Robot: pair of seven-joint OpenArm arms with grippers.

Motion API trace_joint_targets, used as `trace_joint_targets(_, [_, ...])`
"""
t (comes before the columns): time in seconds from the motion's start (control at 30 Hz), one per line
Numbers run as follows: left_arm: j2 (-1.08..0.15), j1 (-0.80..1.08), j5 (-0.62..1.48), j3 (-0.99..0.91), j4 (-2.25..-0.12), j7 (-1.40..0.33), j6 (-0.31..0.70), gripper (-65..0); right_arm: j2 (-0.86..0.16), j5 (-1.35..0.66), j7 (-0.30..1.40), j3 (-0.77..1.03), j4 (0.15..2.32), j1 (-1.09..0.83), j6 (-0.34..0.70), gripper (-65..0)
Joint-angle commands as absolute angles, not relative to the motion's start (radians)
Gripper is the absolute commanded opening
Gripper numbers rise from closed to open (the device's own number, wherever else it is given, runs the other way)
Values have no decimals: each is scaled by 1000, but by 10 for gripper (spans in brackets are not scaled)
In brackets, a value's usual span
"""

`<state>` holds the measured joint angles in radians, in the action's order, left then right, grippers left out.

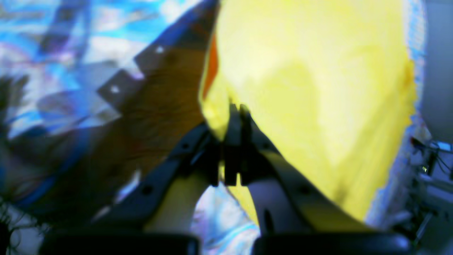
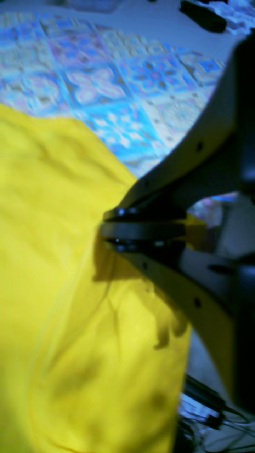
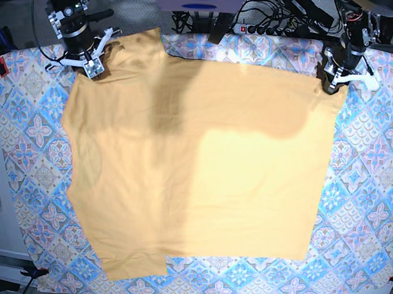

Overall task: Fold the T-shirt properly
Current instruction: 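Lift both shoulder corners and pull them toward the hem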

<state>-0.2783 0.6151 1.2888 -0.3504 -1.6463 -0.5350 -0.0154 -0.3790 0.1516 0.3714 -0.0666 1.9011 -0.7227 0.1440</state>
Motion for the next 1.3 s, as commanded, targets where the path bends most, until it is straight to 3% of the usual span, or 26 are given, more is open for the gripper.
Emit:
trace_joint_targets(0.0, [-289,619,1296,-358,-1675,-522,-2,-650,-387,154,354,-59,1919,-713,133,-649])
trace_joint_targets(0.5, [-292,470,1294,-361,-1690,-521,-2,-650,-387,148,357,-5,1908,-526,134,-649])
trace_joint_targets(0.77, [-286,354,1207,-354,-1690,-524,-4,-650,-387,148,461,-13,1891,-409,134,-649])
trace_joint_targets(1.27, [-268,148,1152,-317,-1524,-521,-4,-650,-383,148,452,-79,1676,-251,153,-649])
